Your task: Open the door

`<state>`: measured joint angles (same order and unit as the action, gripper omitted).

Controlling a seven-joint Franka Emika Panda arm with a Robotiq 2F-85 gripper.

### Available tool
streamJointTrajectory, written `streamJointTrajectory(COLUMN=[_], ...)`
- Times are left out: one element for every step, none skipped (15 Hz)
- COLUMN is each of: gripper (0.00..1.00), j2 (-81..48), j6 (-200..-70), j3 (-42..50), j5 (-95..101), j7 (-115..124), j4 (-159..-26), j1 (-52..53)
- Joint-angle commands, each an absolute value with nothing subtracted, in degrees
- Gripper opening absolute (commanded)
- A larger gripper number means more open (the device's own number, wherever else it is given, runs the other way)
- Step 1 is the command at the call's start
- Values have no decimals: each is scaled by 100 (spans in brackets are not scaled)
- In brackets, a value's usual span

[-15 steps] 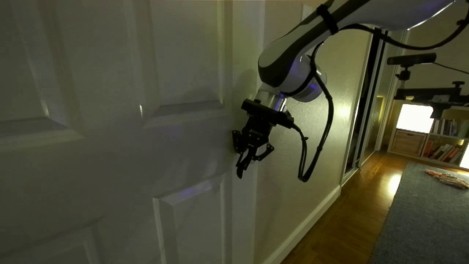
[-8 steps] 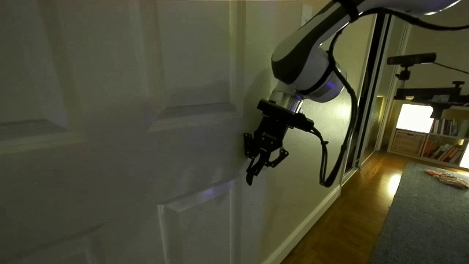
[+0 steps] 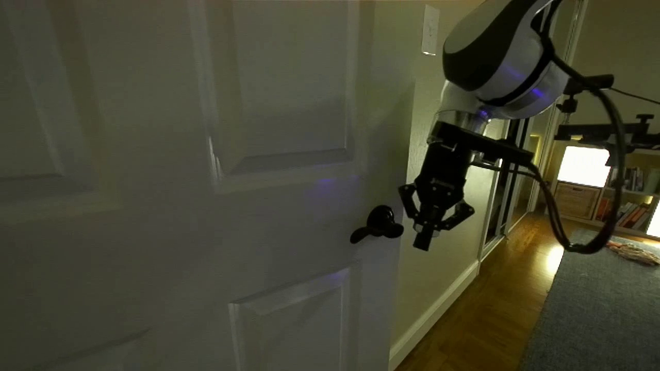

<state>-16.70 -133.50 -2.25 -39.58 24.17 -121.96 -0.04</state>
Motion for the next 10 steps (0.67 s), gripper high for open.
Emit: streamJointTrajectory(gripper=[37, 43, 50, 55, 62, 69, 76, 81, 89, 95], j2=[-309, -26, 275, 573, 855, 1067, 1256, 1411, 1544, 1664], j6=[-13307, -13224, -13092, -12913, -12606, -12228, -11875, -11512, -11199, -10975], j3=[-67, -35, 2, 21, 40, 53, 65, 80, 107, 120], j5=[-3725, -3552, -3193, -2838, -2411, -1995, -1701, -1472, -1363, -1262], j7=[2287, 2339, 2479, 2533, 2588, 2556, 2429, 2318, 2159, 2031], j4=[-13535, -13764, -13956, -14136, -14213, -14202, -14182, -14092, -13966, -13896], j1=[44, 37, 36, 5, -38, -81, -123, -158, -196, -226])
